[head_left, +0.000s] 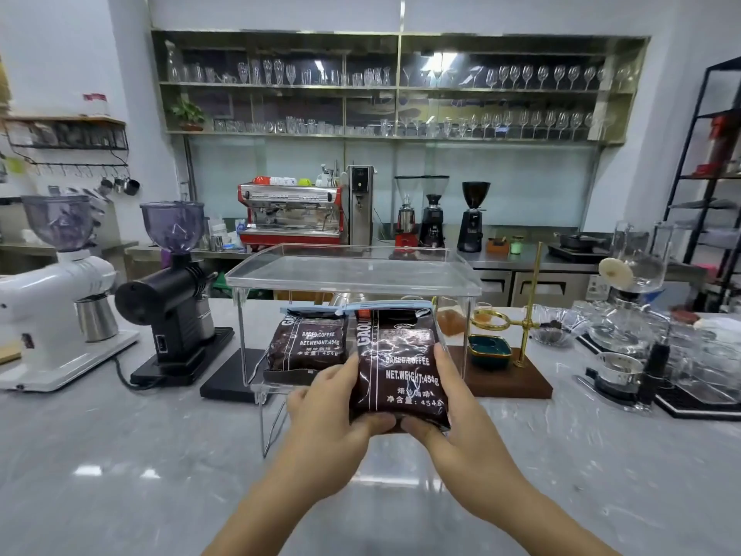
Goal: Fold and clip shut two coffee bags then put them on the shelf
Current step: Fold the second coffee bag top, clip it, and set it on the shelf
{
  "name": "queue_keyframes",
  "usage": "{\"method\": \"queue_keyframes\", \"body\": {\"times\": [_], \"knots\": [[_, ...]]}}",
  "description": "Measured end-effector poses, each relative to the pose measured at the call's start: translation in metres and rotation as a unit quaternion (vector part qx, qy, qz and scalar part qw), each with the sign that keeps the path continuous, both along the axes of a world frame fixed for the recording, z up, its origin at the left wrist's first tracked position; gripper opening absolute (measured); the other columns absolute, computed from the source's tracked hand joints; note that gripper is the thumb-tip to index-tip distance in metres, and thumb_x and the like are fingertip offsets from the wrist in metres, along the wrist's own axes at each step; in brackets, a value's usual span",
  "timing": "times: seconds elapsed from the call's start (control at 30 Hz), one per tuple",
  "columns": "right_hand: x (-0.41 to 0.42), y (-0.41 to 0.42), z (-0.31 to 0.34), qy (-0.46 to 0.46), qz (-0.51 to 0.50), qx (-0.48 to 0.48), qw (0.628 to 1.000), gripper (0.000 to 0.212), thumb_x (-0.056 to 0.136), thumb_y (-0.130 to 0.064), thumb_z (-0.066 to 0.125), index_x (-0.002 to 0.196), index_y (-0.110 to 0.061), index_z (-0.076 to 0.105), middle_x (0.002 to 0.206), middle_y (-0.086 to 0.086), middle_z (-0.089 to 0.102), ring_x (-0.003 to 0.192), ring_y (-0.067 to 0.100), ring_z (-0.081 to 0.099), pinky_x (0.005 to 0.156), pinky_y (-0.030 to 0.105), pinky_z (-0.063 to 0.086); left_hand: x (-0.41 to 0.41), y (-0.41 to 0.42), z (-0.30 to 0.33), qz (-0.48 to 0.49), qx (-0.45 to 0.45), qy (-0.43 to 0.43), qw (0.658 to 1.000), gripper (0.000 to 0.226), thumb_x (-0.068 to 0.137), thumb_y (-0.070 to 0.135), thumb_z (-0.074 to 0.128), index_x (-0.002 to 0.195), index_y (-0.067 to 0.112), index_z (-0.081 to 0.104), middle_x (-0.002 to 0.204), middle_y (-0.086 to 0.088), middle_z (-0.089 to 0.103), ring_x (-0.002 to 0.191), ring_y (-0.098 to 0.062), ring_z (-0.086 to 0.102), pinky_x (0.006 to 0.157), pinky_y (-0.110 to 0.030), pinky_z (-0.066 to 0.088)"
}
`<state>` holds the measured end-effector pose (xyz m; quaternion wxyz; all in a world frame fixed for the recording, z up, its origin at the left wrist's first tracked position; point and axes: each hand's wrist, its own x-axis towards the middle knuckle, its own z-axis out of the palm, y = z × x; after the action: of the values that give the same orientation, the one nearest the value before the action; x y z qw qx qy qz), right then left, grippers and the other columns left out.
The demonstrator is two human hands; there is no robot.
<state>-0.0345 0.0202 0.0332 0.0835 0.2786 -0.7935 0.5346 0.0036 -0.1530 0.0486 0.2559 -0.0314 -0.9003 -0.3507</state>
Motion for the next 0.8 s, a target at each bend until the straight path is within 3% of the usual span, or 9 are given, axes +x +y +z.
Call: {"method": "queue_keyframes", "body": {"times": [0.1, 0.2, 0.3, 0.43, 0.6, 0.73, 0.8], "knots": [[-0.012, -0.008, 0.003, -0.002, -0.017, -0.012, 1.000, 0.081, 0.088, -0.004, 0.066, 0.129, -0.057, 0.021, 0.125, -0.050, 0.037, 0.125, -0.018, 0.040, 0.104, 0.015, 0.039, -0.018, 0.000, -0.001, 0.045, -0.027, 0.010, 0.999, 0.060, 0.082, 0.039, 0.070, 0.134, 0.045, 0.043, 0.119, 0.019, 0.059, 0.121, -0.004, 0.045, 0.090, -0.025, 0.016], [-0.023, -0.017, 0.007, -0.002, -0.037, -0.025, 0.999, 0.078, 0.088, -0.001, 0.065, 0.137, -0.046, 0.024, 0.125, -0.046, 0.034, 0.118, -0.028, 0.035, 0.097, 0.003, 0.034, -0.031, -0.001, 0.000, 0.077, -0.053, 0.022, 0.995, 0.058, 0.083, 0.043, 0.068, 0.135, 0.046, 0.043, 0.114, 0.016, 0.060, 0.116, -0.006, 0.045, 0.081, -0.025, 0.013], [-0.032, -0.025, 0.009, -0.003, -0.057, -0.006, 0.998, 0.074, 0.088, 0.000, 0.064, 0.147, -0.029, 0.029, 0.127, -0.036, 0.037, 0.116, -0.027, 0.036, 0.094, -0.002, 0.031, -0.042, -0.001, -0.001, 0.104, -0.075, 0.021, 0.992, 0.050, 0.083, 0.044, 0.066, 0.129, 0.047, 0.046, 0.108, 0.015, 0.062, 0.112, -0.006, 0.045, 0.076, -0.023, 0.011], [-0.045, -0.030, 0.013, 0.002, -0.074, 0.018, 0.997, 0.075, 0.088, -0.001, 0.063, 0.150, -0.020, 0.027, 0.140, -0.014, 0.039, 0.123, -0.006, 0.039, 0.104, 0.007, 0.031, -0.053, 0.002, 0.004, 0.114, -0.079, 0.028, 0.990, 0.038, 0.084, 0.037, 0.067, 0.118, 0.043, 0.052, 0.097, 0.018, 0.060, 0.100, -0.003, 0.042, 0.075, -0.026, 0.012], [-0.057, -0.033, 0.015, 0.005, -0.079, 0.024, 0.997, 0.074, 0.087, -0.001, 0.063, 0.150, -0.018, 0.029, 0.142, -0.006, 0.041, 0.130, 0.005, 0.042, 0.110, 0.023, 0.036, -0.060, 0.004, 0.010, 0.123, -0.071, 0.017, 0.990, 0.035, 0.086, 0.040, 0.066, 0.118, 0.041, 0.054, 0.097, 0.013, 0.056, 0.100, -0.010, 0.043, 0.074, -0.027, 0.012], [-0.066, -0.033, 0.017, -0.003, -0.076, 0.028, 0.997, 0.071, 0.086, 0.001, 0.064, 0.148, -0.020, 0.033, 0.137, -0.006, 0.044, 0.122, 0.004, 0.045, 0.099, 0.013, 0.038, -0.063, 0.008, 0.012, 0.116, -0.067, 0.012, 0.991, 0.041, 0.088, 0.036, 0.065, 0.127, 0.038, 0.051, 0.087, 0.018, 0.052, 0.100, -0.008, 0.042, 0.075, -0.028, 0.014], [-0.070, -0.033, 0.017, -0.009, -0.080, 0.027, 0.996, 0.071, 0.086, 0.001, 0.064, 0.147, -0.019, 0.034, 0.137, -0.005, 0.045, 0.122, 0.006, 0.045, 0.099, 0.014, 0.038, -0.063, 0.011, 0.014, 0.111, -0.069, 0.006, 0.991, 0.043, 0.090, 0.033, 0.064, 0.131, 0.034, 0.048, 0.081, 0.021, 0.044, 0.096, -0.008, 0.036, 0.077, -0.029, 0.015]]}}
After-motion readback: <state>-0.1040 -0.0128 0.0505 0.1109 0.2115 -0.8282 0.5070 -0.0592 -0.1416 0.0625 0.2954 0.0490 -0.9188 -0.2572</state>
